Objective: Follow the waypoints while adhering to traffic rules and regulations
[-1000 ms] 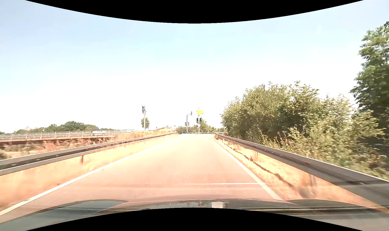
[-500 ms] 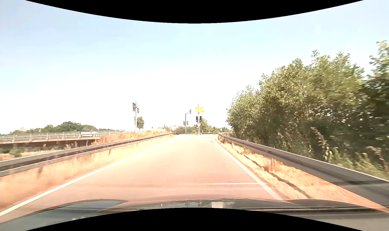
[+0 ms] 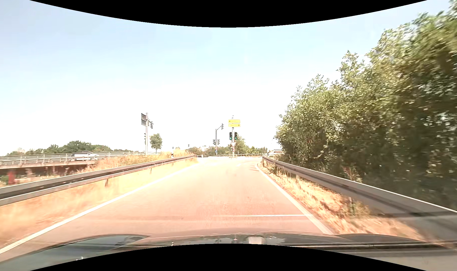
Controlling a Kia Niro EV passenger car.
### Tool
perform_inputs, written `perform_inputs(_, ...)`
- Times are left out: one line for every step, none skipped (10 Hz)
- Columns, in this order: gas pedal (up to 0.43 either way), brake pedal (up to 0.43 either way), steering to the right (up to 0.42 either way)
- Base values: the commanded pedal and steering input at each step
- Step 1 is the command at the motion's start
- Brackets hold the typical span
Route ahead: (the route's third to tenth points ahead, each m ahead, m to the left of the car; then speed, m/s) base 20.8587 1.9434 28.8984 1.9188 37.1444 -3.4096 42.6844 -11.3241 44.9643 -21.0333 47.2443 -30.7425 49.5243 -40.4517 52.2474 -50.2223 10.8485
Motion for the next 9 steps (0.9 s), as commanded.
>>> perform_inputs(0.000, 0.140, -0.001)
perform_inputs(0.000, 0.171, -0.001)
perform_inputs(0.000, 0.189, -0.001)
perform_inputs(0.000, 0.201, -0.001)
perform_inputs(0.000, 0.213, -0.001)
perform_inputs(0.000, 0.220, -0.001)
perform_inputs(0.000, 0.226, -0.001)
perform_inputs(0.000, 0.232, -0.001)
perform_inputs(0.000, 0.226, -0.001)
